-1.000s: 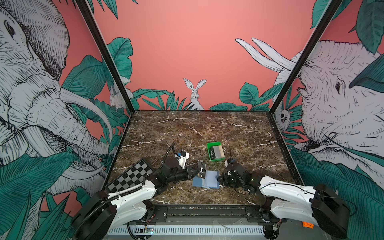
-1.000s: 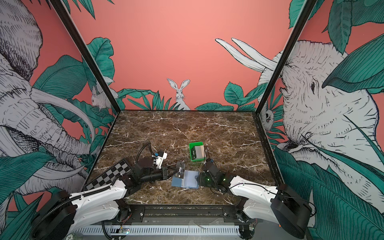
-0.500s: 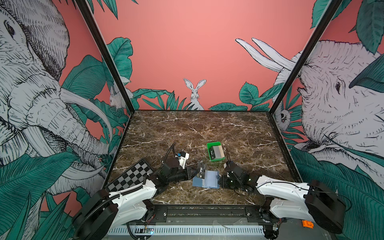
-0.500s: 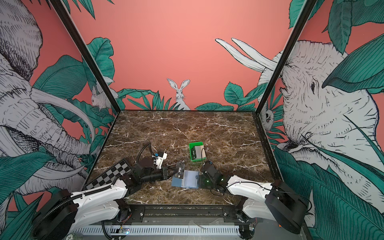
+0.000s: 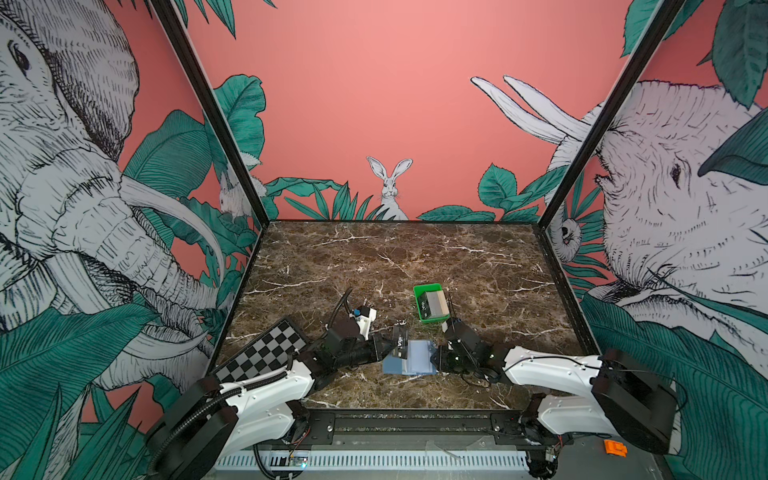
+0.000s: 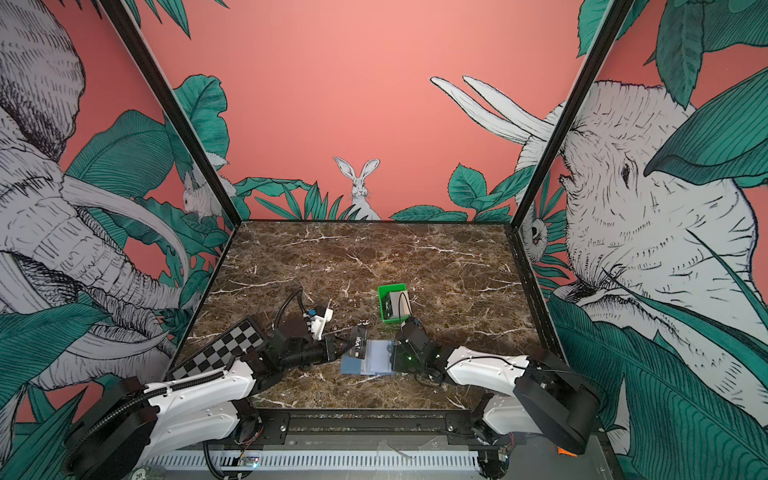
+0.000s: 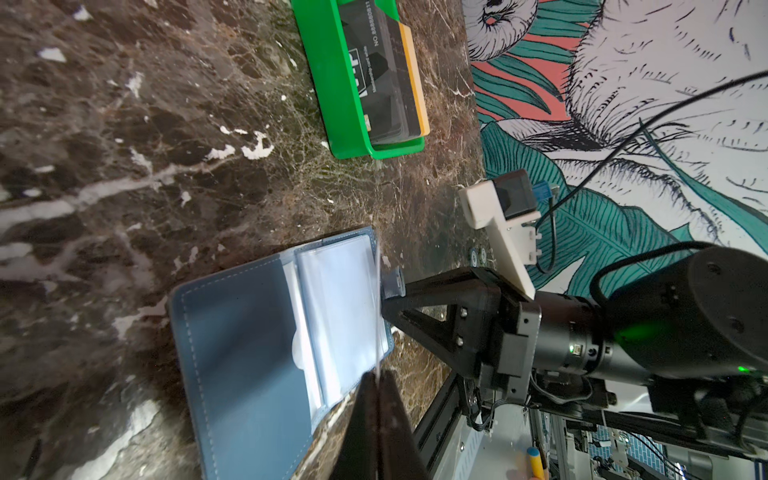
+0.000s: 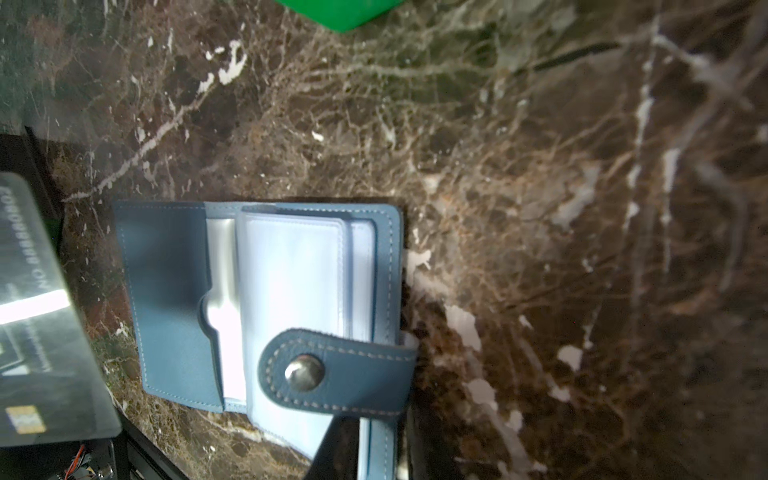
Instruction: Put the credit cards into the card holder
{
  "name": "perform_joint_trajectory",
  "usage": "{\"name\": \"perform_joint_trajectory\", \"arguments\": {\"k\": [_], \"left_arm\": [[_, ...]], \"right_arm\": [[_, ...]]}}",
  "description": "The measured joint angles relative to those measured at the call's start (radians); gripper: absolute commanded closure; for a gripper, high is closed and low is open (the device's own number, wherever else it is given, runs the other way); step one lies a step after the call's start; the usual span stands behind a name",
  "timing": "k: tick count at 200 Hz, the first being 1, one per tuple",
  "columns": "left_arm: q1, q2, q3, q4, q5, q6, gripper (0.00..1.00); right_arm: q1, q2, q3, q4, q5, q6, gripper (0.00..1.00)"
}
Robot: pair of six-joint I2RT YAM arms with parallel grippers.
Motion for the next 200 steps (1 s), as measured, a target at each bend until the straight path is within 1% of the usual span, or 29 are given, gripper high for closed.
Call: {"name": "perform_joint_trajectory", "arguments": {"k": [52,101,200], "left_arm": [[-0.003,0.009,-0.016,0.008,-0.018,-0.010,1.00],[-0.006,0.078,-0.016,0.061,-0.024,-0.037,1.00],[-0.053,0.147,-0.027,0.091,-0.069,-0.122,1.00]], "right_arm": [[0.000,0.006,0.000,0.010,0.003,-0.008,0.82],[0.000,0.008,0.000,0.012,0.003,-0.014,0.82],[0.000,0.008,0.000,0.013,0.003,-0.014,0.82]]}}
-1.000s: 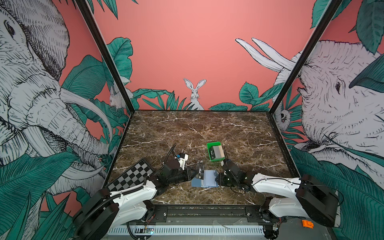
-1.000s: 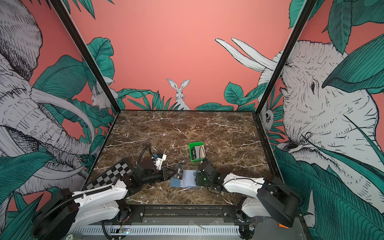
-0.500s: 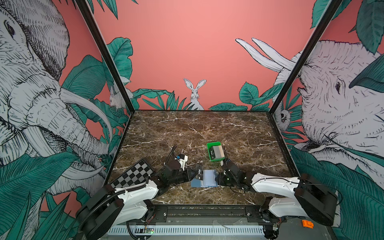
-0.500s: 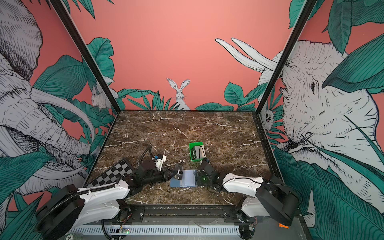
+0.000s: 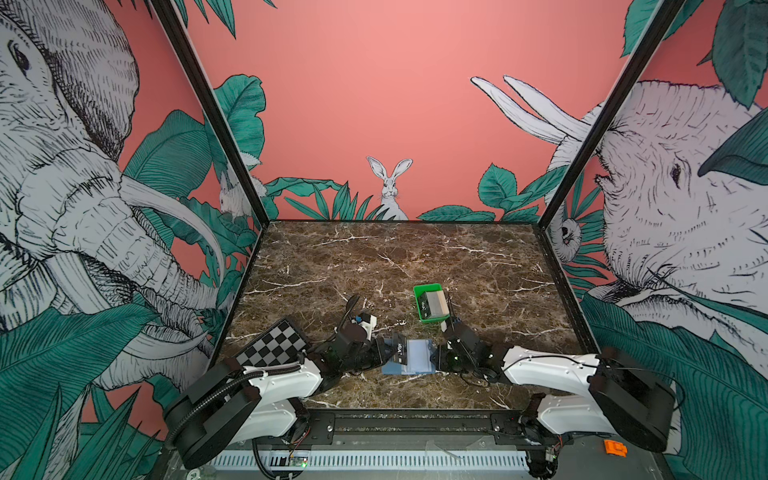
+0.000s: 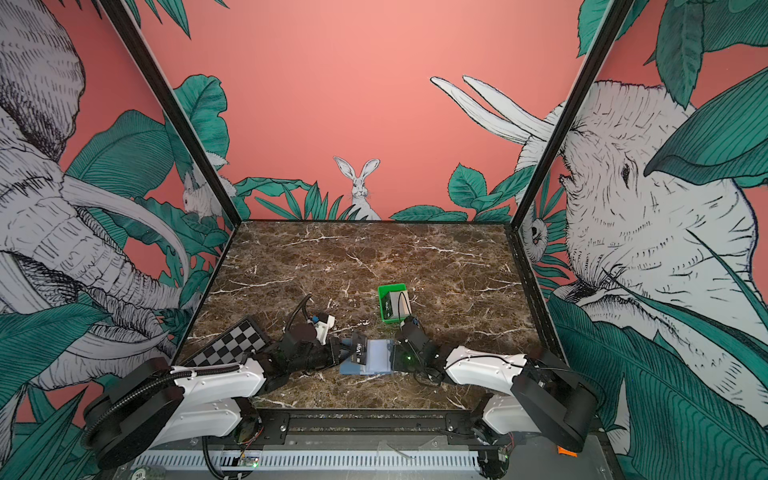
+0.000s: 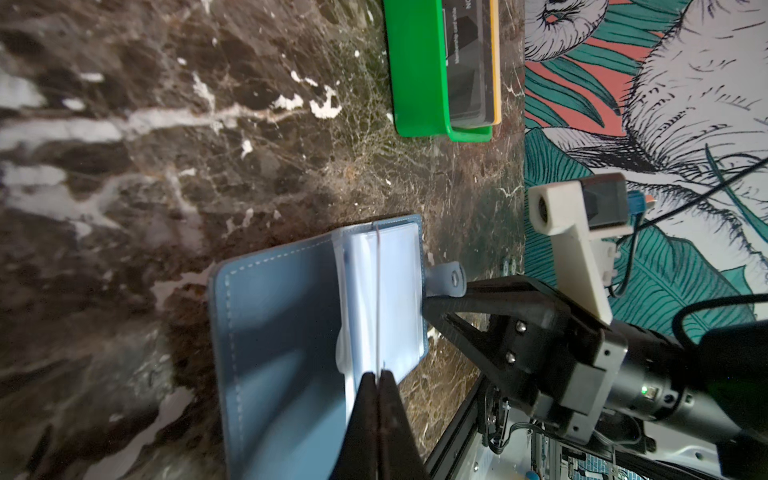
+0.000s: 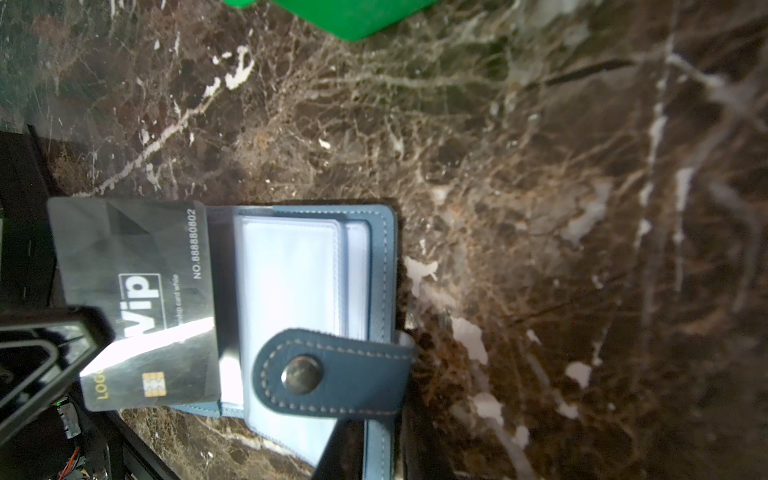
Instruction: Put the credit cards into the card holder
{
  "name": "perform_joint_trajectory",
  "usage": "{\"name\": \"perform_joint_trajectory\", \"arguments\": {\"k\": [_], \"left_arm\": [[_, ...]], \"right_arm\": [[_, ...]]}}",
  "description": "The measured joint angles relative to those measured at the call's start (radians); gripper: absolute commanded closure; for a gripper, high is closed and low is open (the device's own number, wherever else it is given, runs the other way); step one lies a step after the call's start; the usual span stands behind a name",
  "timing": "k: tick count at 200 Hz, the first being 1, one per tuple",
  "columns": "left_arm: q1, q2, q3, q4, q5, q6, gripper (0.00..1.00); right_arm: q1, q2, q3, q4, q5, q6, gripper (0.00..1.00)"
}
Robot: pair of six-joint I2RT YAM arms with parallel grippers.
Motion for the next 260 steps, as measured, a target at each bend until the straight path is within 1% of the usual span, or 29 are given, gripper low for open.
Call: {"name": "perform_joint_trajectory", "arguments": {"k": [84,167,260], "left_arm": [[-0.055,0.046,-0.011,0.037,-0.050,-0.045,1.00],[-0.064,0.064,-0.022,0.080,-0.079,-0.064,1.00],[-0.077,0.134,-0.024,0.173,-0.085,-0.093,1.00]], "right_arm": [[0.000,0.000,-0.011,0.025,0.000,0.000,0.82],[0.000,0.000,-0.021,0.048,0.000,0.001,0.82],[0.000,0.000,-0.028,0.065,0.000,0.004,0.82]]}}
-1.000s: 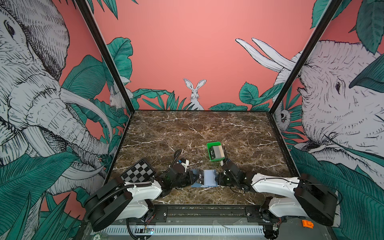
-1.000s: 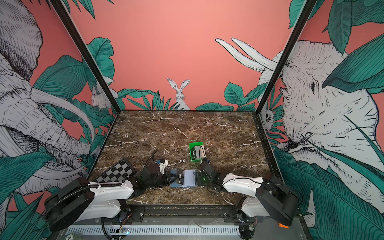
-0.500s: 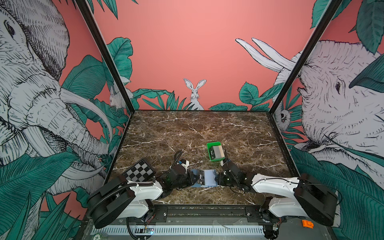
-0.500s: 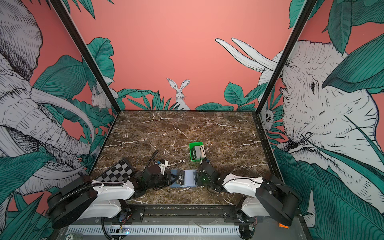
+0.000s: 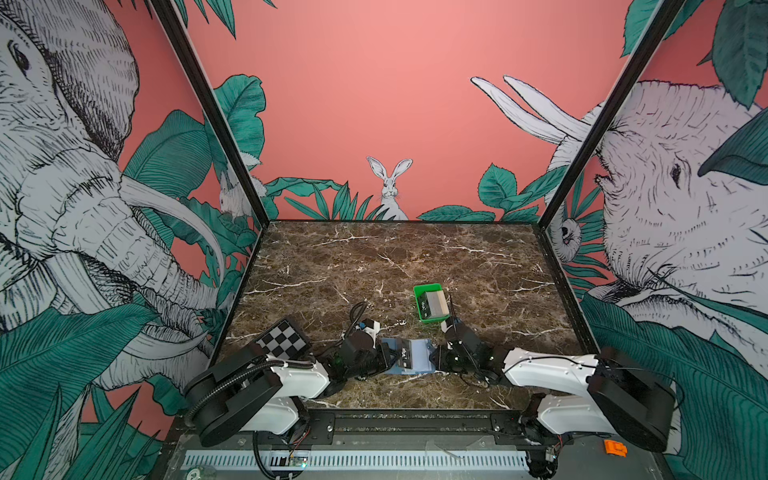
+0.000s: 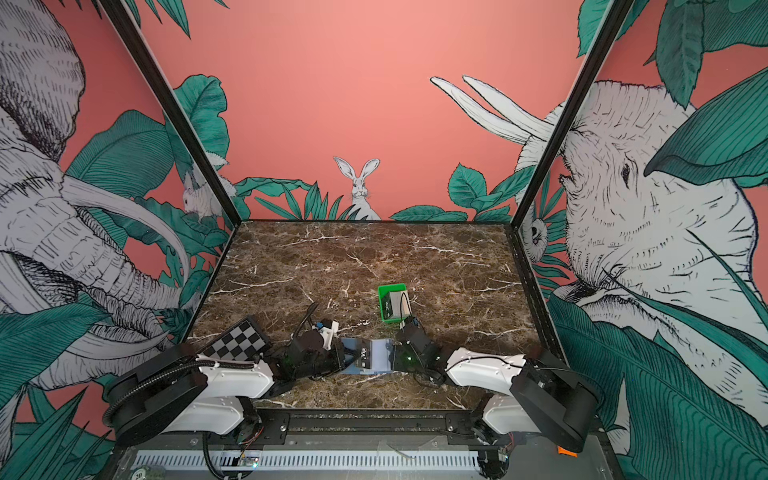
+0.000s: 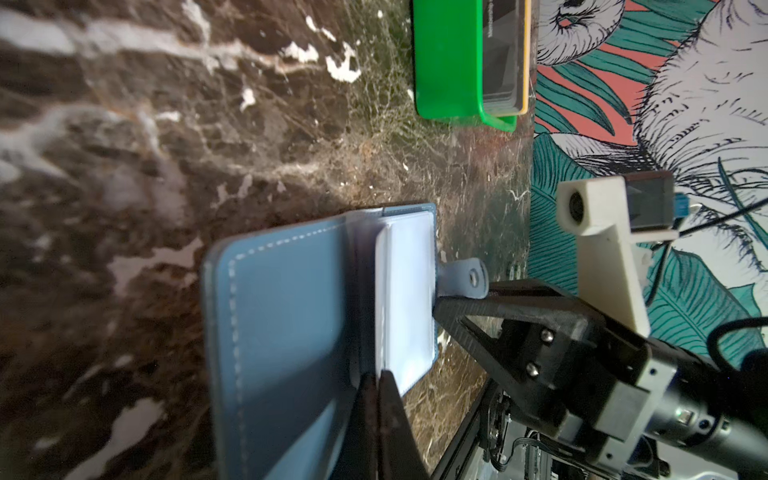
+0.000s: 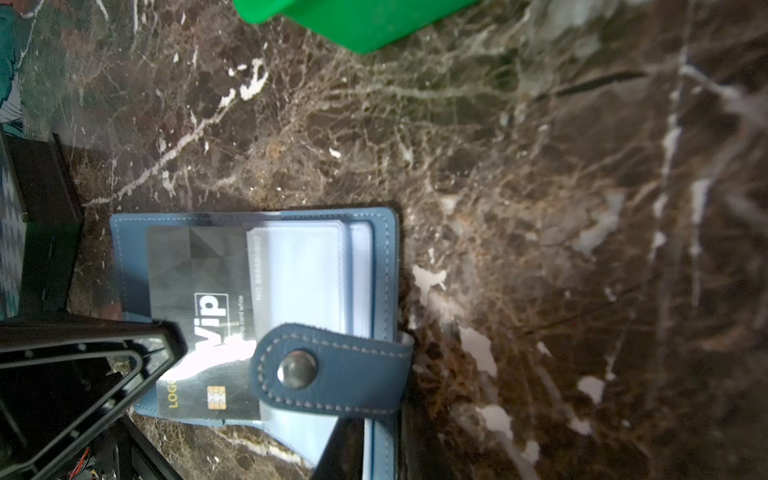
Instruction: Put the credit cards into the card holder
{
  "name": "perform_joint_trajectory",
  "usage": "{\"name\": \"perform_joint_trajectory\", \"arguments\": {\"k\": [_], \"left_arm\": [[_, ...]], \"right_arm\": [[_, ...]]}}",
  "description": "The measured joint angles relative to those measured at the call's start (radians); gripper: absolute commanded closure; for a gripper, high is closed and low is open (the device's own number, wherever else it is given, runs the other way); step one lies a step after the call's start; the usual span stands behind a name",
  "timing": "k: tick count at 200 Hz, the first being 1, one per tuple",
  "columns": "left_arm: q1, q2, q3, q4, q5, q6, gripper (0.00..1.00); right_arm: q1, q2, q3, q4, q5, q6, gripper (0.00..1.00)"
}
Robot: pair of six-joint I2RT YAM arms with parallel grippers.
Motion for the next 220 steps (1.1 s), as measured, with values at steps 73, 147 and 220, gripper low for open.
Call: {"name": "perform_joint_trajectory", "arguments": {"k": [73,147,220], "left_arm": [[-0.013,0.008,0.000,0.003,-0.001,-0.013,0.98],[-0.016,0.008,0.049,-0.145,0.000,-0.009,0.85],[-0.017,0.010,0.127,-0.305,0.007,0.024,0.71]], "right_arm": [[0.000,0.002,0.000,0.003,0.000,0.000,0.82],[0.000,0.002,0.000,0.002,0.000,0.000,0.82],[0.000,0.002,0.001,-0.001,0.002,-0.001,0.82]]}}
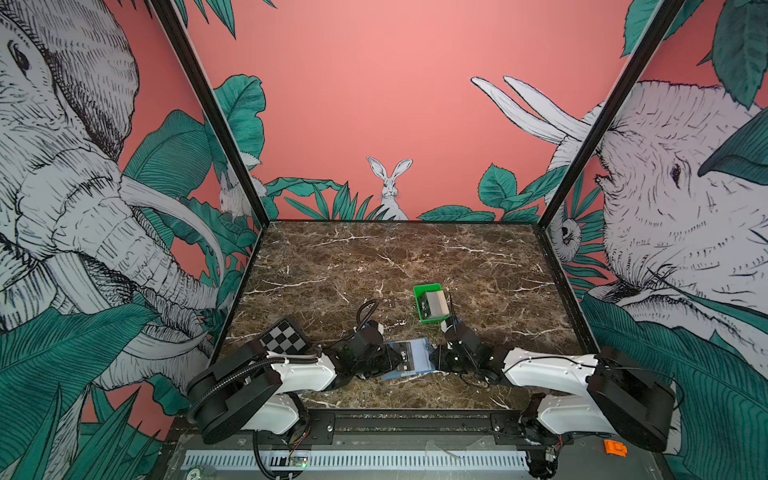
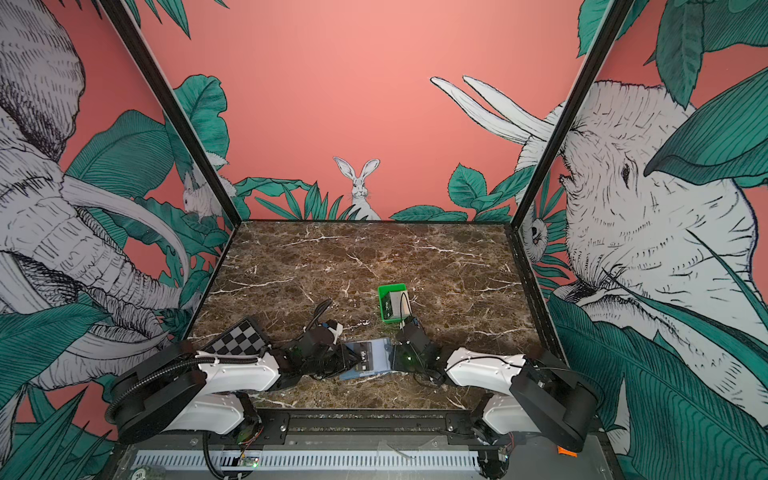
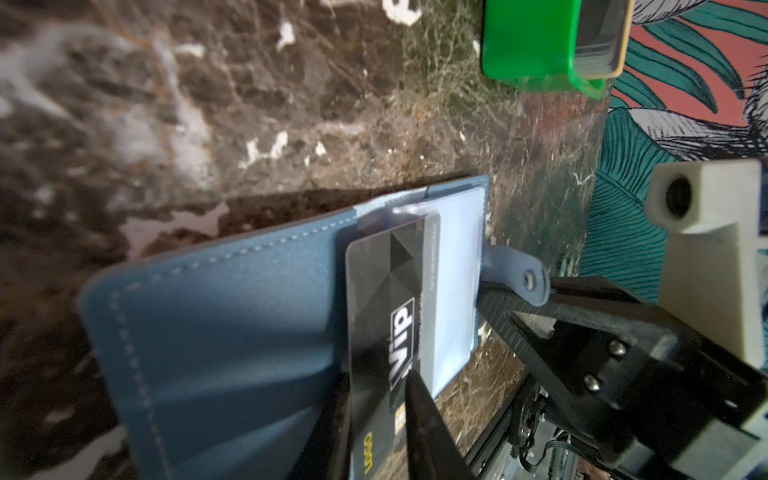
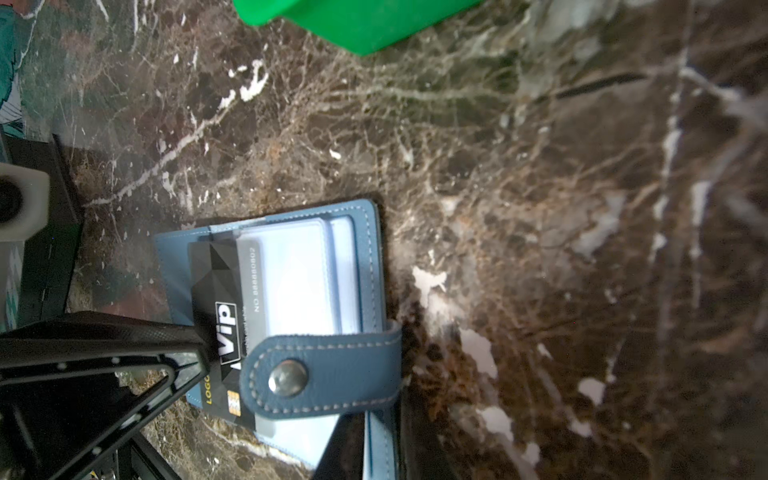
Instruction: Put the credit cards into the card holder
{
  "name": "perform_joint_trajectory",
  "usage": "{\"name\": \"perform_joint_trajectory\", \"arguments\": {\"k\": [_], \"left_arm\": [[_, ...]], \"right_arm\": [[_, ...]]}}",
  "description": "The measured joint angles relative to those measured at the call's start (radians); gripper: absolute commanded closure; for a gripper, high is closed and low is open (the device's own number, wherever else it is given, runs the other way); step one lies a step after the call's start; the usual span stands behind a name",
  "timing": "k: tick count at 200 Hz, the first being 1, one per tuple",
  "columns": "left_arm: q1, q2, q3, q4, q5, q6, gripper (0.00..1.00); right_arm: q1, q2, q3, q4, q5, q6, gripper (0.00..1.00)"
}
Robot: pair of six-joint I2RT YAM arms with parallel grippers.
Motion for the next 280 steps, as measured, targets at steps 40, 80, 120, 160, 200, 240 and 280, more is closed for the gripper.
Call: {"name": "perform_joint_trajectory", "arguments": {"k": [40,80,120,160,200,240,280], "left_arm": [[0.000,-0.016,0.048,-0.112,-0.011,0.030,0.63],[-0.001,-0.052,0.094,-0.260,-0.042,0.070,0.54],[-0.001,-0.053,0.113,-0.295,-0.044,0.090,0.48],[-0.002,-0.062,0.116,-0.320,-0.052,0.100,0.50],[-0.002,-0.095,0.120,-0.386,-0.065,0.115,0.46],[-0.002,-0.103,0.135,-0.420,-0.069,0.130,0.46],[-0.002,-0.103,0.154,-0.450,-0.069,0.150,0.46]], "right_arm": [[0.000,0.004,0.008,-0.011,0.000,-0.004,0.82],[0.000,0.008,0.013,-0.015,0.000,-0.007,0.82],[0.000,0.010,0.015,-0.015,-0.003,-0.011,0.82],[0.003,0.019,0.014,0.009,-0.046,-0.028,0.82],[0.023,0.041,0.015,0.047,-0.078,-0.054,0.80],[0.054,0.077,0.040,0.061,-0.088,-0.067,0.80],[0.074,0.084,0.054,0.045,-0.079,-0.074,0.80]]}}
